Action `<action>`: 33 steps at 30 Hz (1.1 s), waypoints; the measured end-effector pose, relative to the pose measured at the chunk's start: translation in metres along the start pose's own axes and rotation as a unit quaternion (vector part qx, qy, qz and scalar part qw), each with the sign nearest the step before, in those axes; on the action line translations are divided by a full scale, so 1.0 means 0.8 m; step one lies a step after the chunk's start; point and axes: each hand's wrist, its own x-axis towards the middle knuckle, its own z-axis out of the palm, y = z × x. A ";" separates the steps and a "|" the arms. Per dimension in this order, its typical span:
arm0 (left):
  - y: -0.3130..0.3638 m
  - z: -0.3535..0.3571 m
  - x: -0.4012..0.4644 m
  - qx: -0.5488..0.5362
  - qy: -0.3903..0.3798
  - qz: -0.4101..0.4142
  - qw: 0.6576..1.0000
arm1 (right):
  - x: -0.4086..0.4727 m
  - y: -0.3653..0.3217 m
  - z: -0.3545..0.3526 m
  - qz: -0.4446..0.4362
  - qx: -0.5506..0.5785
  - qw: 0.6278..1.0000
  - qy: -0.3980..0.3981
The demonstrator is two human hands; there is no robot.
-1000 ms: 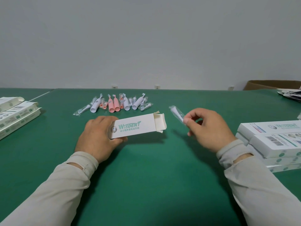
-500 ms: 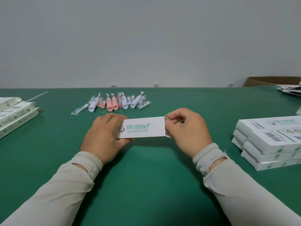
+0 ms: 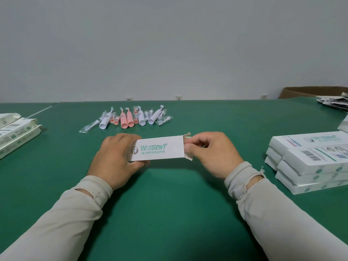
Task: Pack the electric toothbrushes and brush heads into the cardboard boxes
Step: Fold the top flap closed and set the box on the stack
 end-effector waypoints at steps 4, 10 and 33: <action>0.003 0.002 -0.002 -0.033 -0.028 0.005 0.999 | 0.000 -0.001 -0.007 -0.032 -0.029 0.994 -0.098; -0.002 0.001 -0.001 -0.063 -0.006 -0.008 0.998 | 0.005 0.002 -0.017 -0.079 -0.063 0.995 0.013; -0.005 0.000 0.004 -0.029 0.001 -0.020 0.999 | -0.004 0.007 0.009 -0.094 0.055 0.993 0.040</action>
